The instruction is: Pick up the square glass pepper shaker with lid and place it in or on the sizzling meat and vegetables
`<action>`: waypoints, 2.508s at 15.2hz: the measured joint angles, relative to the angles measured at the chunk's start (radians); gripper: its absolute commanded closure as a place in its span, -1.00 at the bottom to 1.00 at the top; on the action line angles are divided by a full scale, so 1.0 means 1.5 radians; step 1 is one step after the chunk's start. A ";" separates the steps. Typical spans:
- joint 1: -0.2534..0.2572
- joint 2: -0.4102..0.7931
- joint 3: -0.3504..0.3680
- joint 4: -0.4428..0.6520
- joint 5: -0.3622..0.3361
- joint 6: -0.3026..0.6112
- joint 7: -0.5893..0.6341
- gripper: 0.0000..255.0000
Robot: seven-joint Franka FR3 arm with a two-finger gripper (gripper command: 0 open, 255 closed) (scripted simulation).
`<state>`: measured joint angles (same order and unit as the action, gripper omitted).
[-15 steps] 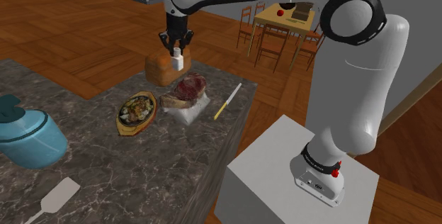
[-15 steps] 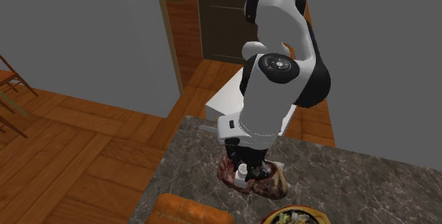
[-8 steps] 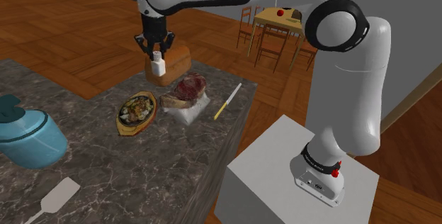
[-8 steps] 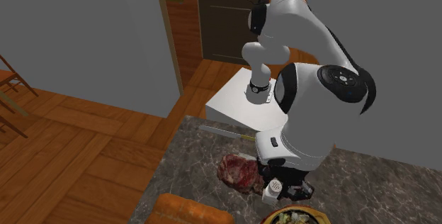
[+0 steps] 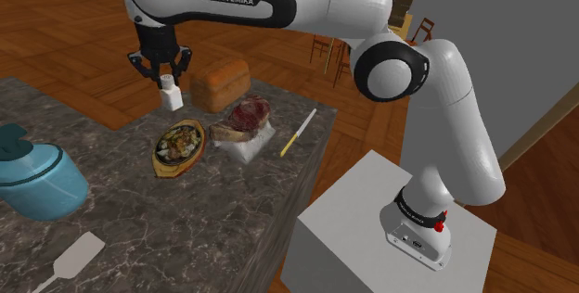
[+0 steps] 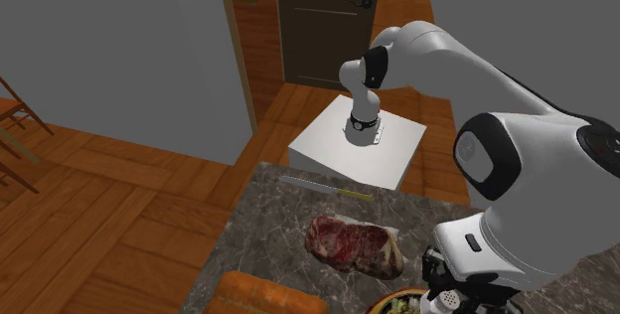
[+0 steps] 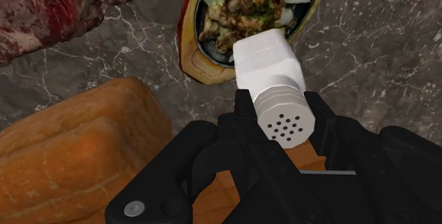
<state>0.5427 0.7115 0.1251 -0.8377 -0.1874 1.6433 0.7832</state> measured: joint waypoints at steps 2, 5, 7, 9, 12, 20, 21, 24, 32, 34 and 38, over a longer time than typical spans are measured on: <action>0.006 0.006 0.000 -0.001 -0.001 0.006 0.007 1.00; 0.004 0.001 0.001 -0.034 -0.002 0.033 0.012 1.00; 0.001 -0.009 0.001 -0.069 -0.002 0.058 0.015 1.00; -0.001 -0.017 0.002 -0.102 -0.002 0.082 0.019 1.00; -0.003 -0.017 0.001 -0.128 -0.003 0.108 0.022 1.00; -0.008 -0.022 0.001 -0.204 -0.005 0.179 0.031 1.00; -0.008 -0.022 0.001 -0.206 -0.005 0.181 0.031 1.00; -0.008 -0.021 0.001 -0.208 -0.006 0.184 0.032 1.00; -0.008 -0.021 0.001 -0.208 -0.006 0.184 0.032 -1.00; -0.007 -0.024 0.001 -0.204 -0.005 0.177 0.031 -1.00; -0.001 -0.029 0.002 -0.147 -0.003 0.116 0.027 -1.00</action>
<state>0.5407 0.6682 0.1288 -1.0576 -0.1919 1.8172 0.8236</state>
